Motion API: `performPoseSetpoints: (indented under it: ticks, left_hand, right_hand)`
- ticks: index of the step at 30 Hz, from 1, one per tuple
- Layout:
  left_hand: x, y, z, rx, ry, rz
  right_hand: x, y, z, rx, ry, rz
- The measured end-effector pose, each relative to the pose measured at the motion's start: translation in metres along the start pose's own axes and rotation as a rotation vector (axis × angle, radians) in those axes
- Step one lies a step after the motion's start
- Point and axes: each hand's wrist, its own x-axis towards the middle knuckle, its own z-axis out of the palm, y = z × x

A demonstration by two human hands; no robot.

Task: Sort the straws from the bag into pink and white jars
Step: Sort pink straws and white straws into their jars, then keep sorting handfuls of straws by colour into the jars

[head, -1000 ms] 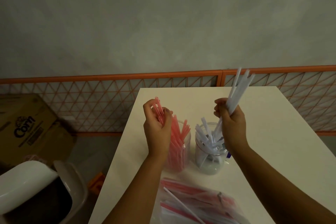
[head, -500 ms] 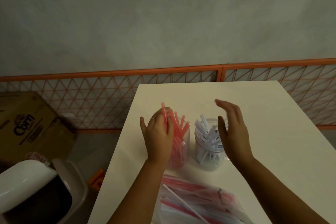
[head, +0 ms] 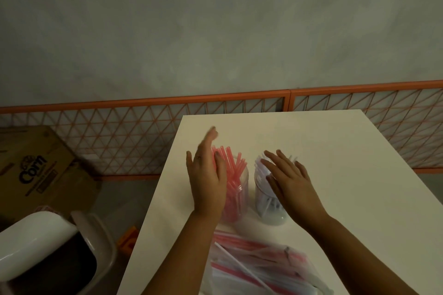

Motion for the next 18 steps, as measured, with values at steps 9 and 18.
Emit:
performPoseSetpoints:
  ticks: [9,18]
  left_hand:
    - [-0.014,-0.026,-0.002,0.423,-0.340,0.152]
    - [-0.054,0.007,-0.019,0.146,-0.038,0.418]
  right_hand:
    - [-0.007,-0.007,-0.007,0.031,-0.018,0.024]
    - [-0.045,-0.031,-0.015,0.289,0.161,-0.136]
